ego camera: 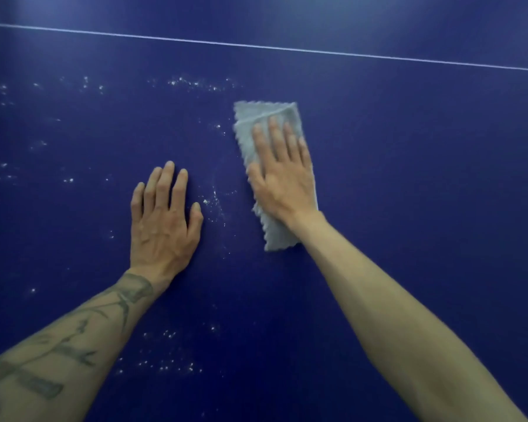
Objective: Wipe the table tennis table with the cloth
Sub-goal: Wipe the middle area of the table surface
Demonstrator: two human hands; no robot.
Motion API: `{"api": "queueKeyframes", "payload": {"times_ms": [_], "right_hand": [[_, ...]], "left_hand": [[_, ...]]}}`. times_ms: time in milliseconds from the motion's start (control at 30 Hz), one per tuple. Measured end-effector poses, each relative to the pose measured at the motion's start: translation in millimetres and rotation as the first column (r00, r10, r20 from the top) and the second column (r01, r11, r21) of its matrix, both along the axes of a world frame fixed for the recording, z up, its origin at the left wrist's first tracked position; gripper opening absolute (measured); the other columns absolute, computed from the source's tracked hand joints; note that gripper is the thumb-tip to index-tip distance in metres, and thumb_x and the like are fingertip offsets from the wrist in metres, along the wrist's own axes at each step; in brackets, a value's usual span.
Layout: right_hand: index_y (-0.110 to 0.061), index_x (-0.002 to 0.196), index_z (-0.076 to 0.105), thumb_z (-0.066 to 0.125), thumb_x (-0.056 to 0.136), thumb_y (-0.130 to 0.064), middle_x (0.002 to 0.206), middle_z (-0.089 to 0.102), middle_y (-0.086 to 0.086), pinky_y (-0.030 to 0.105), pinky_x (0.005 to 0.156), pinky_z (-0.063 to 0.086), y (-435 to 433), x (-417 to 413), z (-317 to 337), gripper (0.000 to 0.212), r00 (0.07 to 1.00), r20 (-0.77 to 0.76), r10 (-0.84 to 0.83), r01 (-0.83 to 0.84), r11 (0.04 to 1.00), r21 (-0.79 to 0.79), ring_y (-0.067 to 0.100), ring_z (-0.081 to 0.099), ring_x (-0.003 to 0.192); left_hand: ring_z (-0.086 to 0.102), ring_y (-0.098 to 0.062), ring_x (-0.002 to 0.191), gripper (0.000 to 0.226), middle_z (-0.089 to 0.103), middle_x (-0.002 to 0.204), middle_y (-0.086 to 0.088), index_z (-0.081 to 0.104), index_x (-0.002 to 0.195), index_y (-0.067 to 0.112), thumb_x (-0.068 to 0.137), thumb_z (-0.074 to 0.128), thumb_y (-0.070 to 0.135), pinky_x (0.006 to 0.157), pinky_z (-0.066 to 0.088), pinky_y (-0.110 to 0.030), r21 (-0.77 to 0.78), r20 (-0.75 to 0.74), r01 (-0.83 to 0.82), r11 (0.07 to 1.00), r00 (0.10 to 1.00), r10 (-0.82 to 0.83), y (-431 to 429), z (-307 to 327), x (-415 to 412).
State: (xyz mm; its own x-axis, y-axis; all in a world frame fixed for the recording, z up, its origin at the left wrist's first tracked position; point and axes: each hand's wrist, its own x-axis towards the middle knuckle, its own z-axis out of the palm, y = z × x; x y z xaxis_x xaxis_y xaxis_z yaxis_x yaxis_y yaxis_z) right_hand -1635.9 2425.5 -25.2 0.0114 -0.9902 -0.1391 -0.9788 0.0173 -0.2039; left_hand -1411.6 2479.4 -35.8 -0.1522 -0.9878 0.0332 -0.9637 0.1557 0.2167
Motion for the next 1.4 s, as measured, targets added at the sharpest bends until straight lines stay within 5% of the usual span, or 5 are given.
{"api": "queueKeyframes", "payload": {"times_ms": [300,600,833,1067,1400], "right_hand": [[-0.024,0.171,0.004,0.021,0.111,-0.040,0.179,-0.002,0.005,0.049,0.133,-0.001,-49,-54,1,0.065,0.906,-0.004,-0.424,0.424,0.906,-0.003,0.025,-0.006,0.165],[-0.026,0.171,0.010,0.025,0.108,-0.043,0.179,0.001,0.002,0.046,0.134,0.003,0,14,-6,0.067,0.990,-0.023,0.141,-0.141,0.990,-0.023,0.022,-0.003,0.166],[-0.024,0.171,0.004,0.023,0.110,-0.041,0.179,-0.003,0.005,0.049,0.134,0.001,-45,-13,-1,0.067,0.946,-0.011,-0.323,0.323,0.946,-0.021,0.025,-0.005,0.165],[-0.024,0.171,0.014,0.027,0.107,-0.043,0.179,0.004,0.004,0.046,0.134,0.003,-7,36,-9,0.068,0.995,-0.012,0.101,-0.101,0.993,-0.054,0.023,0.000,0.166],[-0.022,0.171,0.002,0.023,0.109,-0.042,0.179,-0.005,0.006,0.049,0.133,-0.001,-61,35,-3,0.068,0.960,0.007,-0.281,0.281,0.960,-0.018,0.026,-0.006,0.165]], "left_hand": [[0.022,-0.029,0.159,0.062,0.027,0.169,-0.012,0.035,0.159,0.009,0.105,0.037,0.039,0.131,0.010,-0.050,0.001,-0.025,-0.014,1.000,1.000,0.014,-3,-3,3],[0.026,-0.031,0.157,0.062,0.031,0.168,-0.014,0.039,0.158,0.008,0.103,0.043,0.036,0.130,0.015,-0.052,-0.016,-0.024,-0.020,1.000,1.000,0.019,-5,-2,1],[0.023,-0.029,0.158,0.062,0.029,0.169,-0.012,0.038,0.159,0.009,0.104,0.042,0.037,0.131,0.013,-0.051,0.002,-0.029,-0.017,1.000,0.999,0.017,-5,-4,4],[0.026,-0.030,0.158,0.061,0.031,0.168,-0.013,0.040,0.158,0.008,0.103,0.044,0.036,0.130,0.016,-0.052,-0.012,-0.030,-0.022,1.000,0.999,0.022,-5,-2,2],[0.025,-0.030,0.158,0.061,0.031,0.168,-0.014,0.039,0.158,0.008,0.104,0.042,0.037,0.130,0.017,-0.052,-0.012,-0.018,-0.016,1.000,1.000,0.016,-4,-3,4]]}}
